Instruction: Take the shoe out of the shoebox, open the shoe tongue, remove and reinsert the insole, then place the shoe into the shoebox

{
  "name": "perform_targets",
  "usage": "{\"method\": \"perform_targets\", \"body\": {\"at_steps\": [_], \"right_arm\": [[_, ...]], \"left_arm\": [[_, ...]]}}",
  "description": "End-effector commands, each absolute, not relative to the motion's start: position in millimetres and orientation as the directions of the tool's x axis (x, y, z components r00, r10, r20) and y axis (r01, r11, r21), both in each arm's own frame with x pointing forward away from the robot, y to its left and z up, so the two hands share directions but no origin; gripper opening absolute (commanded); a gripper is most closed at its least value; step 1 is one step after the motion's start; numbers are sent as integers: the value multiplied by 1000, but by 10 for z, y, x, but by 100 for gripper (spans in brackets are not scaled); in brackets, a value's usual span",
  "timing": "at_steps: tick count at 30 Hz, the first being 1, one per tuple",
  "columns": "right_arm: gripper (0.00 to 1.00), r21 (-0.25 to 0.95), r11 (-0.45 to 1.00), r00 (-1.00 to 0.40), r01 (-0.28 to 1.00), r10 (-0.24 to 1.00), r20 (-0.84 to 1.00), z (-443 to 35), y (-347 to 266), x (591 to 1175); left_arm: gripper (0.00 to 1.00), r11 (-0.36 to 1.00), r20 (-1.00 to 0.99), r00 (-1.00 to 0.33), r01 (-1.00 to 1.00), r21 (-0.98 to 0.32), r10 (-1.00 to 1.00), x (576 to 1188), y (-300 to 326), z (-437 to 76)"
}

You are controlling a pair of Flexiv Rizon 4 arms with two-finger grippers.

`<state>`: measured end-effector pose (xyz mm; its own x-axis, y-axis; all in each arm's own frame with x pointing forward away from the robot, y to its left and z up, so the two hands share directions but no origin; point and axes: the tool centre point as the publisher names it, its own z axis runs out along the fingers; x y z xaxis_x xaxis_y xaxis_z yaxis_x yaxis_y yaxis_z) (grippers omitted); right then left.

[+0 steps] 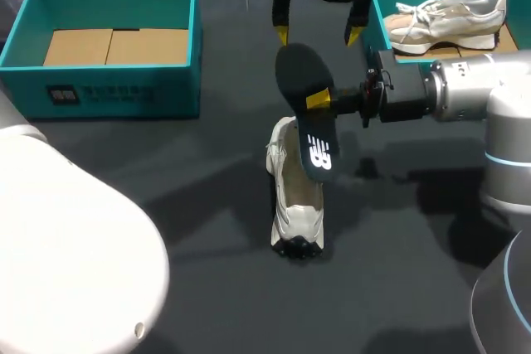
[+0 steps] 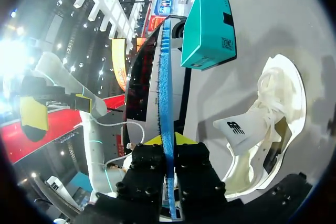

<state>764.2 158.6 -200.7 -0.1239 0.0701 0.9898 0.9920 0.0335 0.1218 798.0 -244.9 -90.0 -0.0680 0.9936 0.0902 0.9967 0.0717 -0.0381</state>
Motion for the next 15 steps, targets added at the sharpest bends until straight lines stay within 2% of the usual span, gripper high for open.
{"method": "perform_targets", "body": {"at_steps": [1, 15], "right_arm": [[0, 121, 32, -123, 992, 72, 990, -2008, 1596, 7637], [0, 121, 32, -123, 992, 72, 990, -2008, 1596, 7637]], "left_arm": [[100, 90, 95, -87, 995, -33, 992, 7994, -2384, -881], [100, 223, -212, -226, 974, -39, 951, 7952, -1655, -979]]}}
